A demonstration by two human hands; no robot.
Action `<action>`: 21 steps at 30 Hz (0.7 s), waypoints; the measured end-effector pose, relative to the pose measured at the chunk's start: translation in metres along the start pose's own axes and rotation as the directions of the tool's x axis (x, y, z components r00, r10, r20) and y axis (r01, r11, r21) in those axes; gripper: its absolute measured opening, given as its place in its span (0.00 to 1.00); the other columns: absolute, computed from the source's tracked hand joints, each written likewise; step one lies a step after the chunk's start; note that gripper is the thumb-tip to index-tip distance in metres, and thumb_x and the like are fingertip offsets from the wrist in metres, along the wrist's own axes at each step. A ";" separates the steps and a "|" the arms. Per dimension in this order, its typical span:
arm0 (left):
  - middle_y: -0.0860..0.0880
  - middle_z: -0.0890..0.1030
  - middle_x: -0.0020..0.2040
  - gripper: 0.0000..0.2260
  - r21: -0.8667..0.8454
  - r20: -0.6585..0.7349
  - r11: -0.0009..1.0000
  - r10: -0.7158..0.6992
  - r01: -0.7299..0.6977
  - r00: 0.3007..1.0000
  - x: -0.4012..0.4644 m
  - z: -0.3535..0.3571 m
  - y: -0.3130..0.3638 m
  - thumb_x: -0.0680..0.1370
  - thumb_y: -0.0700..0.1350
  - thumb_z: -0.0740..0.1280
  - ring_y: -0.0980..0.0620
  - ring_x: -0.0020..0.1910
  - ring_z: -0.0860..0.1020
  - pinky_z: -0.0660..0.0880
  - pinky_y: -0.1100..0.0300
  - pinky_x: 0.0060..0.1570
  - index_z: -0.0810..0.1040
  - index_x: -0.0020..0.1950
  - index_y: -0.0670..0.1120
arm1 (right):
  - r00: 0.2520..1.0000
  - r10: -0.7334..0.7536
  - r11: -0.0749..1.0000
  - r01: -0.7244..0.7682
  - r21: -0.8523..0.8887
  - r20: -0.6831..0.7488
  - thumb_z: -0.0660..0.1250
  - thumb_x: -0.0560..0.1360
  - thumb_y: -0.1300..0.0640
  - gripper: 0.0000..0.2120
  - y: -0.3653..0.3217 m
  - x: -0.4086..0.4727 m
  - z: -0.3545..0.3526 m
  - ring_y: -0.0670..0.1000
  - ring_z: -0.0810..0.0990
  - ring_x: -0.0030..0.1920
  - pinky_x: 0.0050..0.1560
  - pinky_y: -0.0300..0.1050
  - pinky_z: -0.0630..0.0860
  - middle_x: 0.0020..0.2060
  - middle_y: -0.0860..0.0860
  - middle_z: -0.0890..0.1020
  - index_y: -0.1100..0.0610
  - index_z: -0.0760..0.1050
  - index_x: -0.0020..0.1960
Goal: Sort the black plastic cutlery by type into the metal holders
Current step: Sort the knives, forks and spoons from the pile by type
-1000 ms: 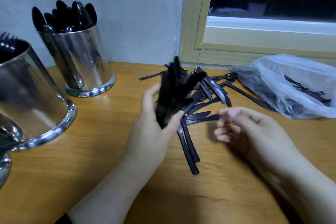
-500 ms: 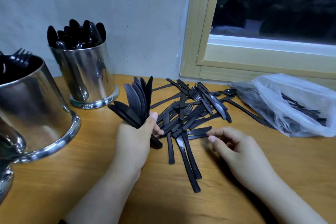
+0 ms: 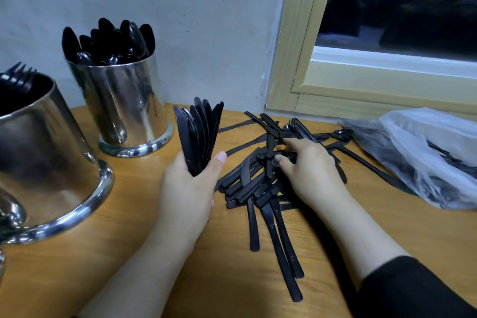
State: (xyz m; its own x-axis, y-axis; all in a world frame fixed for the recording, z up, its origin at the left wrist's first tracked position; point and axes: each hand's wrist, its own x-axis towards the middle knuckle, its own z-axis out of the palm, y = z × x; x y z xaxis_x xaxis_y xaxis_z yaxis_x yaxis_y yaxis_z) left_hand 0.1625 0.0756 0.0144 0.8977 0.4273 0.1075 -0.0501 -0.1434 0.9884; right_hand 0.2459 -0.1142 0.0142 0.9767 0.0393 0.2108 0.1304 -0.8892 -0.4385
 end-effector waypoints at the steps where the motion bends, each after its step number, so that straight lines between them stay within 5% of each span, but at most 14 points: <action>1: 0.46 0.71 0.26 0.13 0.006 0.004 1.000 0.003 -0.003 1.000 0.000 0.001 -0.001 0.81 0.51 0.70 0.51 0.23 0.68 0.67 0.63 0.23 0.74 0.44 0.42 | 1.000 0.006 1.000 -0.006 0.013 0.005 0.66 0.80 0.48 0.22 0.000 0.001 0.001 0.54 0.72 0.69 0.70 0.57 0.68 0.67 0.50 0.77 0.50 0.72 0.73; 6: 0.47 0.70 0.26 0.11 0.008 0.007 1.000 0.010 -0.010 1.000 -0.001 0.001 -0.001 0.80 0.51 0.70 0.52 0.23 0.68 0.67 0.64 0.23 0.76 0.47 0.43 | 1.000 -0.019 0.995 0.019 0.093 -0.002 0.67 0.80 0.55 0.16 0.001 0.001 0.002 0.50 0.76 0.62 0.66 0.55 0.72 0.59 0.47 0.80 0.48 0.77 0.67; 10: 0.50 0.71 0.25 0.09 0.011 0.029 1.000 -0.007 0.007 1.000 -0.002 0.001 0.001 0.79 0.50 0.71 0.52 0.24 0.70 0.71 0.58 0.28 0.77 0.44 0.47 | 1.000 -0.007 0.960 0.000 0.281 0.024 0.65 0.80 0.57 0.12 0.004 -0.002 -0.006 0.43 0.80 0.42 0.45 0.29 0.74 0.55 0.45 0.81 0.49 0.81 0.61; 14: 0.46 0.72 0.25 0.19 0.048 0.032 0.999 -0.017 0.015 0.999 -0.003 0.001 -0.002 0.81 0.52 0.69 0.53 0.24 0.70 0.70 0.64 0.24 0.71 0.38 0.39 | 0.998 0.055 0.854 -0.065 0.516 0.034 0.67 0.76 0.58 0.09 0.012 -0.008 -0.019 0.59 0.83 0.39 0.45 0.56 0.81 0.41 0.54 0.85 0.46 0.82 0.46; 17: 0.49 0.77 0.27 0.14 0.062 0.069 0.998 -0.012 0.008 0.998 -0.005 0.002 -0.001 0.80 0.54 0.68 0.54 0.25 0.74 0.73 0.60 0.29 0.81 0.42 0.45 | 0.997 0.065 0.742 -0.024 0.670 -0.036 0.66 0.76 0.61 0.10 0.017 -0.010 -0.028 0.58 0.76 0.35 0.40 0.54 0.76 0.39 0.61 0.83 0.49 0.83 0.44; 21: 0.54 0.81 0.30 0.10 0.091 0.133 0.996 0.001 -0.013 0.991 -0.008 0.004 0.002 0.81 0.55 0.66 0.59 0.26 0.75 0.73 0.57 0.35 0.83 0.44 0.52 | 0.990 0.035 0.686 0.078 0.723 -0.140 0.68 0.77 0.64 0.09 0.013 -0.013 -0.032 0.57 0.78 0.37 0.42 0.48 0.75 0.41 0.56 0.84 0.51 0.83 0.45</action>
State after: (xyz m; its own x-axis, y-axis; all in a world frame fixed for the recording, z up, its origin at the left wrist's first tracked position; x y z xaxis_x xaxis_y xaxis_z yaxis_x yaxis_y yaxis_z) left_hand 0.1568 0.0680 0.0153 0.9480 0.3044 0.0928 -0.0215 -0.2295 0.9731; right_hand 0.2294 -0.1410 0.0338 0.9473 -0.0559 0.3155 0.2888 -0.2776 -0.9163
